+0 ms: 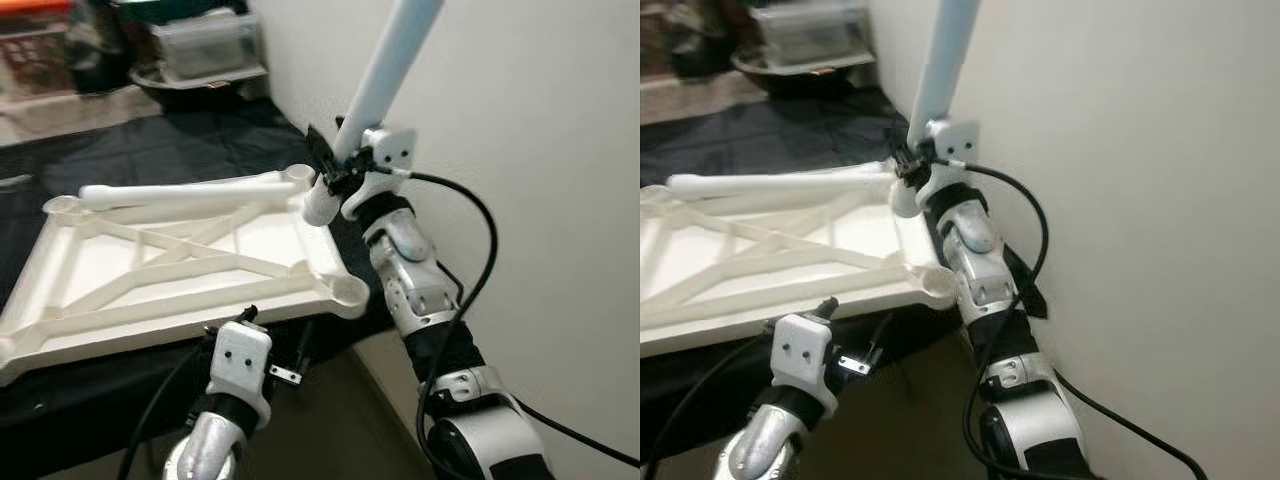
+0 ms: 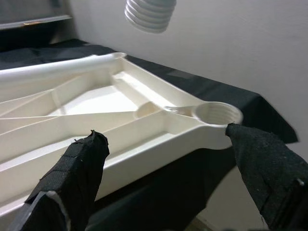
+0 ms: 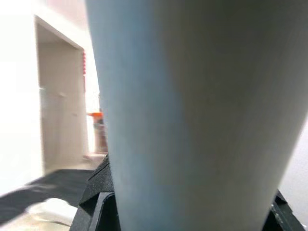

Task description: Building children table

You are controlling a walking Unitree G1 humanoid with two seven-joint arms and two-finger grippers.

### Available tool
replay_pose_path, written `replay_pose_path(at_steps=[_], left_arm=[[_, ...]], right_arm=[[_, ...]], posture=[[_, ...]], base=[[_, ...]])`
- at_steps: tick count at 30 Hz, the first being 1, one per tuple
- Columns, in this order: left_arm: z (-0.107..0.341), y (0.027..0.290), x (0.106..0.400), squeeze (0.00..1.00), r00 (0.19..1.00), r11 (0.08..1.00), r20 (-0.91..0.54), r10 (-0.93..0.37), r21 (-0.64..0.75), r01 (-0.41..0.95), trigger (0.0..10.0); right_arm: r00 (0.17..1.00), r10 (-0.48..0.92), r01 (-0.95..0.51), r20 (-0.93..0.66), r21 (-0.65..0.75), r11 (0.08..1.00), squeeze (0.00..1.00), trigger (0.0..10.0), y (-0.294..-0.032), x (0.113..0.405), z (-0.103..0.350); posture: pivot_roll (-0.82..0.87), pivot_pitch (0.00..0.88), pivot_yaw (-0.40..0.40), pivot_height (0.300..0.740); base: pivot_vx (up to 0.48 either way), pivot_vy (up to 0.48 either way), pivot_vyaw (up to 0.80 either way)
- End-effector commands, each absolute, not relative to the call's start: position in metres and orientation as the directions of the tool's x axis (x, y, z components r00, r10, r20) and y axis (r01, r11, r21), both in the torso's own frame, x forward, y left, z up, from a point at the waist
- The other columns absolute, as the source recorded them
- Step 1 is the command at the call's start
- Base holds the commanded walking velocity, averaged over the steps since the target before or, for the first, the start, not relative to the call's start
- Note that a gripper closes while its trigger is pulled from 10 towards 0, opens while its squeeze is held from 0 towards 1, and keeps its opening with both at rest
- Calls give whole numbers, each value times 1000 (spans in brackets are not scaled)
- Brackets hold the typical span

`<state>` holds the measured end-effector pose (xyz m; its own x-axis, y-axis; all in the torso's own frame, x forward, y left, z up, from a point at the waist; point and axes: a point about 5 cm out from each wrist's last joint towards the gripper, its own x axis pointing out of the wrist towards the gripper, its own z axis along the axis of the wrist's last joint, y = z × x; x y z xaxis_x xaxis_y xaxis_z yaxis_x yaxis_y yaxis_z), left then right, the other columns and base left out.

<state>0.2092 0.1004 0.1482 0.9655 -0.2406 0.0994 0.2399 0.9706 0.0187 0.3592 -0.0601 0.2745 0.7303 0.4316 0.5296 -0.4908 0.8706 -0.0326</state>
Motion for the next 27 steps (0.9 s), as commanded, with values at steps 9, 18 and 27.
replay_pose_path(at_steps=[9,18,27], left_arm=[[144,108,204,0,980,982,71,-187,50,184,10000],[134,106,204,0,986,985,31,-162,62,160,10000],[122,107,203,0,989,984,-11,-147,100,148,10000]], right_arm=[[738,518,-565,433,-23,825,0,10000,-60,342,238],[760,521,-574,389,26,819,0,10000,-61,336,224],[768,523,-570,369,22,821,0,10000,-64,336,223]], posture=[[-27,22,-15,740],[-39,13,-9,740],[-38,3,-7,740]], base=[[0,0,800],[0,0,711],[0,-150,0]])
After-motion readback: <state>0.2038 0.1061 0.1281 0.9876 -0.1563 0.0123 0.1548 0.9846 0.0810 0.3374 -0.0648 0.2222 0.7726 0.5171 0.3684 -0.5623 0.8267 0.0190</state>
